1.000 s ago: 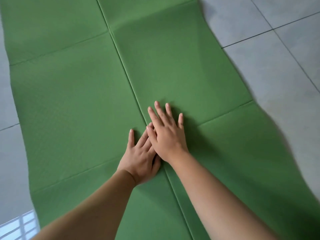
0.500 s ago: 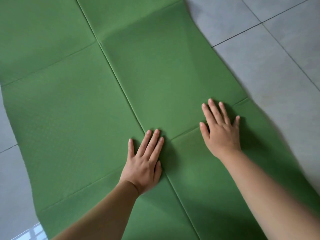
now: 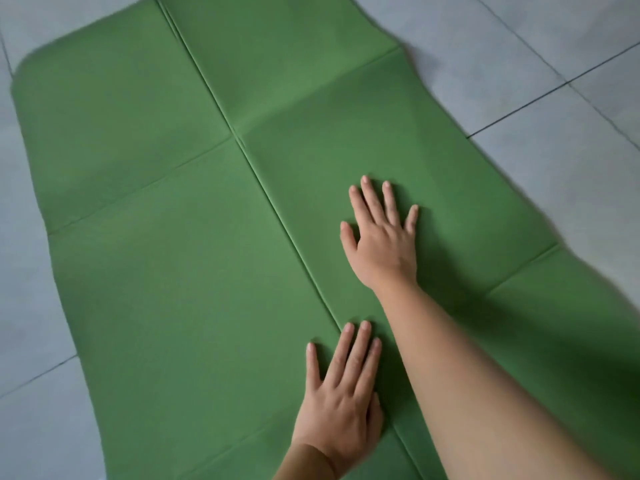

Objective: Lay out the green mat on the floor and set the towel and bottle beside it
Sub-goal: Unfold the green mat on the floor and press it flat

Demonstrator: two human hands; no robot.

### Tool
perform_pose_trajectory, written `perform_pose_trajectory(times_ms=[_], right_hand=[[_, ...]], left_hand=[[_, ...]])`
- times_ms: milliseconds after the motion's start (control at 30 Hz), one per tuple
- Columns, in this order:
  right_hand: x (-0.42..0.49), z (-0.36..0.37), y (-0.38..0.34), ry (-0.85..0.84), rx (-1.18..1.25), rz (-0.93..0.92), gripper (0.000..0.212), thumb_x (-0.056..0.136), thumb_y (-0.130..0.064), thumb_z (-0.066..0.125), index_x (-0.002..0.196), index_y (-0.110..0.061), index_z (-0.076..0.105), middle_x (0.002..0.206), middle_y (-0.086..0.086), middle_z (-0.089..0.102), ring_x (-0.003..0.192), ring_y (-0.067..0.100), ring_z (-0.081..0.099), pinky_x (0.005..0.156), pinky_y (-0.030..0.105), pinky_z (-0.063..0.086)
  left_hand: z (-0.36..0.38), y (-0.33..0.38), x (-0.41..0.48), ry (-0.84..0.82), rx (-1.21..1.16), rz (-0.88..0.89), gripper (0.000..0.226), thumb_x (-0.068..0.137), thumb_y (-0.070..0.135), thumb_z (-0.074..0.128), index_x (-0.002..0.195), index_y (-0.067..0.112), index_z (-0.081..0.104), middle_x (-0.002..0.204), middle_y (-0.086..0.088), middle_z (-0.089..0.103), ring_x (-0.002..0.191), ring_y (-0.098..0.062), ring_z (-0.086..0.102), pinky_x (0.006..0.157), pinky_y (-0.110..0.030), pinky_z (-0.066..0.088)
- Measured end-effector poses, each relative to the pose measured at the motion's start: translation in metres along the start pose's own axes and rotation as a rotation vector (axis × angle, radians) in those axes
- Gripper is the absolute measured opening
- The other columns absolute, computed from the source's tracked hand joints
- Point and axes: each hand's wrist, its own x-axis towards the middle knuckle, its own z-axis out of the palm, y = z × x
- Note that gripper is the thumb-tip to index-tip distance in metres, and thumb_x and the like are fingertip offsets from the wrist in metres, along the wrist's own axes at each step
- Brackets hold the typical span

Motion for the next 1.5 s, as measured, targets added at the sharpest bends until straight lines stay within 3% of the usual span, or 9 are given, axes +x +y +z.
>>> perform_pose_trajectory(times_ms=[167, 300, 367, 567, 667, 767, 967, 1167, 1500], right_hand=[[0.002, 0.003, 0.000, 0.024, 0.014, -0.011, 0.056, 0.096, -0.042, 0.026, 0.149, -0.030, 0.015, 0.158, -0.014, 0.003, 0.147, 0.015, 0.001, 0.114, 0.053, -0.001], [0.000, 0.002, -0.001, 0.048, 0.044, 0.007, 0.055, 0.095, -0.037, 0.036, 0.148, -0.027, 0.026, 0.157, -0.013, 0.012, 0.146, 0.015, 0.008, 0.114, 0.053, 0.004], [0.000, 0.002, -0.003, 0.068, 0.053, 0.007, 0.054, 0.093, -0.036, 0.039, 0.146, -0.025, 0.032, 0.156, -0.012, 0.018, 0.146, 0.016, 0.013, 0.114, 0.053, 0.009], [-0.001, -0.005, -0.007, 0.183, -0.016, -0.001, 0.055, 0.083, -0.037, 0.035, 0.128, -0.015, 0.057, 0.138, 0.002, 0.052, 0.127, 0.026, 0.050, 0.098, 0.054, 0.040], [0.030, -0.014, -0.008, 0.231, -0.105, -0.046, 0.038, 0.077, -0.035, 0.045, 0.094, -0.009, 0.067, 0.101, 0.013, 0.065, 0.089, 0.033, 0.062, 0.075, 0.039, 0.050], [0.091, -0.027, -0.024, 0.163, -0.047, 0.002, 0.025, 0.081, -0.031, 0.056, 0.087, -0.006, 0.058, 0.099, 0.016, 0.056, 0.091, 0.033, 0.053, 0.077, 0.040, 0.041], [0.160, -0.014, -0.142, -0.097, 0.210, -0.400, 0.051, 0.096, -0.032, 0.037, 0.144, -0.016, 0.030, 0.157, 0.005, 0.017, 0.145, 0.026, 0.009, 0.115, 0.049, 0.007], [0.190, -0.001, -0.112, -0.149, -0.022, -0.630, 0.052, 0.100, -0.043, 0.016, 0.149, -0.035, -0.001, 0.156, -0.018, -0.010, 0.145, 0.009, -0.011, 0.116, 0.039, -0.007], [0.235, -0.034, -0.006, -0.043, -0.125, -0.015, 0.064, 0.089, -0.064, 0.008, 0.147, -0.039, -0.004, 0.152, -0.019, -0.019, 0.146, 0.013, -0.007, 0.114, 0.054, 0.002]], left_hand=[[-0.018, -0.022, 0.028, 0.092, -0.108, -0.089, 0.053, 0.075, 0.029, 0.041, 0.119, 0.011, 0.065, 0.135, -0.008, 0.055, 0.128, -0.023, 0.045, 0.094, -0.054, 0.045], [-0.053, -0.099, 0.115, 0.190, -0.216, -0.587, 0.061, 0.094, 0.028, 0.037, 0.149, 0.011, 0.018, 0.159, -0.009, 0.003, 0.147, -0.025, -0.001, 0.115, -0.050, 0.003], [-0.070, -0.148, 0.154, 0.208, -0.193, -0.685, 0.065, 0.095, 0.033, 0.036, 0.151, 0.014, 0.006, 0.159, -0.006, -0.009, 0.146, -0.024, -0.011, 0.114, -0.054, -0.001], [-0.108, -0.246, 0.210, 0.127, -0.052, -0.652, 0.065, 0.094, 0.055, 0.026, 0.150, 0.032, 0.003, 0.159, 0.006, -0.010, 0.146, -0.020, -0.013, 0.108, -0.068, 0.001], [-0.098, -0.257, 0.213, 0.186, -0.027, -0.650, 0.067, 0.090, 0.061, 0.023, 0.149, 0.038, 0.003, 0.159, 0.008, -0.008, 0.146, -0.020, -0.011, 0.106, -0.070, 0.002], [-0.092, -0.260, 0.215, 0.200, -0.009, -0.658, 0.067, 0.089, 0.061, 0.021, 0.149, 0.037, 0.005, 0.159, 0.006, -0.006, 0.146, -0.023, -0.009, 0.105, -0.070, 0.003], [-0.092, -0.265, 0.214, 0.188, -0.014, -0.641, 0.065, 0.092, 0.052, 0.028, 0.149, 0.037, -0.001, 0.158, 0.007, -0.013, 0.145, -0.022, -0.014, 0.107, -0.067, 0.001], [-0.094, -0.263, 0.214, 0.203, -0.052, -0.649, 0.060, 0.093, 0.049, 0.022, 0.148, 0.040, -0.001, 0.157, 0.009, -0.014, 0.145, -0.019, -0.017, 0.110, -0.063, -0.004], [-0.092, -0.263, 0.213, 0.204, -0.061, -0.646, 0.063, 0.091, 0.052, 0.022, 0.147, 0.040, -0.004, 0.157, 0.010, -0.016, 0.144, -0.019, -0.021, 0.109, -0.061, -0.008]])
